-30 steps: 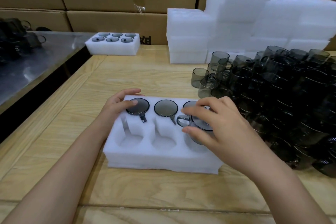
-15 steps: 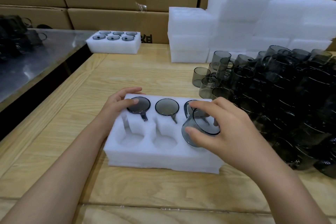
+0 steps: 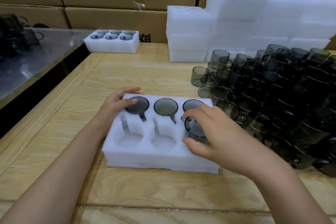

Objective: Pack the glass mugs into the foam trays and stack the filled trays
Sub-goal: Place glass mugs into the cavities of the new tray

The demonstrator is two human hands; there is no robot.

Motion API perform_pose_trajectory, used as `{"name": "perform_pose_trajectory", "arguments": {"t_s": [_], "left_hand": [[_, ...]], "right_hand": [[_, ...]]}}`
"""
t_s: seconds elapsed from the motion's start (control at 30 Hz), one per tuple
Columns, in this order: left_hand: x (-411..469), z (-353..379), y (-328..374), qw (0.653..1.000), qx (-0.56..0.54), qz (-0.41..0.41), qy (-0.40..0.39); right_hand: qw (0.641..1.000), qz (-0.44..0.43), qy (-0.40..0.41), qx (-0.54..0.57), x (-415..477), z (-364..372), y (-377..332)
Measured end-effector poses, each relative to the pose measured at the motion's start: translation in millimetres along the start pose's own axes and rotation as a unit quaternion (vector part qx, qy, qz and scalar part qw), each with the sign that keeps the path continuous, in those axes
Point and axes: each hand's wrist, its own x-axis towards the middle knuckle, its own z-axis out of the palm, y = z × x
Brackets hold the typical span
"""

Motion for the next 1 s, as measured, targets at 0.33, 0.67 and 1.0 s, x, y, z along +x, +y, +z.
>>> {"name": "perform_pose_trajectory", "arguments": {"t_s": [0.33,0.67,1.0], "left_hand": [[-1.2,2.1,2.7,1.000,-0.006,0.000,-0.005],[-6.1,8.3,7.1,1.000,0.006,-0.001,0.004],[-5.6,7.3,6.6,1.000,0.004,-0.014,0.013]], "right_hand": [[0.994,0.021,0.084,0.069,21.8,-2.9,-2.3],[0.999,0.031,-0.039,-0.015,54.6,40.1,-14.1],[0.977,0.045,0.127,0.166,48.6,30.7,-11.1]]}}
